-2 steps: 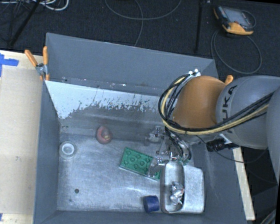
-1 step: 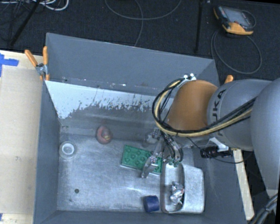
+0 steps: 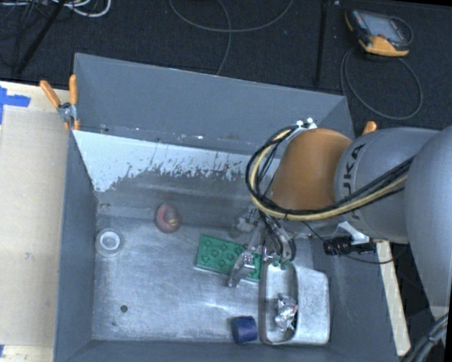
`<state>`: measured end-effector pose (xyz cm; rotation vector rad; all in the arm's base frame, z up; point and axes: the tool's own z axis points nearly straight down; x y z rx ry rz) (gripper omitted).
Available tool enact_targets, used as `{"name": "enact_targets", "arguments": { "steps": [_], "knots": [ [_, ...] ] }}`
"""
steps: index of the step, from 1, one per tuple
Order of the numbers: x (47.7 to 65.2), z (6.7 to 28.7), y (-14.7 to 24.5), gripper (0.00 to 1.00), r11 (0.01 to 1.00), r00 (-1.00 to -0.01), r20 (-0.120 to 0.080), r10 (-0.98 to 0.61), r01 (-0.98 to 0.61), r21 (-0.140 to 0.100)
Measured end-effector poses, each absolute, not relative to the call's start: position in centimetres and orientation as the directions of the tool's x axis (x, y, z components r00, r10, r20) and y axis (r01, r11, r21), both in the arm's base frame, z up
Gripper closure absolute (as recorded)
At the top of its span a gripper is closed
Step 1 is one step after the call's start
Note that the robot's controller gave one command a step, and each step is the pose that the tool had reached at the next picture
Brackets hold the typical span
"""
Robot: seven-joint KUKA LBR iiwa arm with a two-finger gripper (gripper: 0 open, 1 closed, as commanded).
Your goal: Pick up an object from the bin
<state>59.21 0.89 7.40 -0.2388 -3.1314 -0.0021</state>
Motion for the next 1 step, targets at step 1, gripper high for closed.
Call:
{"name": "enact_targets", "arguments": {
  "steps": [1],
  "knots": [
    [59.30,7.57,0.89,1.00,0.988,-0.988,0.000,0.153,0.153,0.002]
  ]
}}
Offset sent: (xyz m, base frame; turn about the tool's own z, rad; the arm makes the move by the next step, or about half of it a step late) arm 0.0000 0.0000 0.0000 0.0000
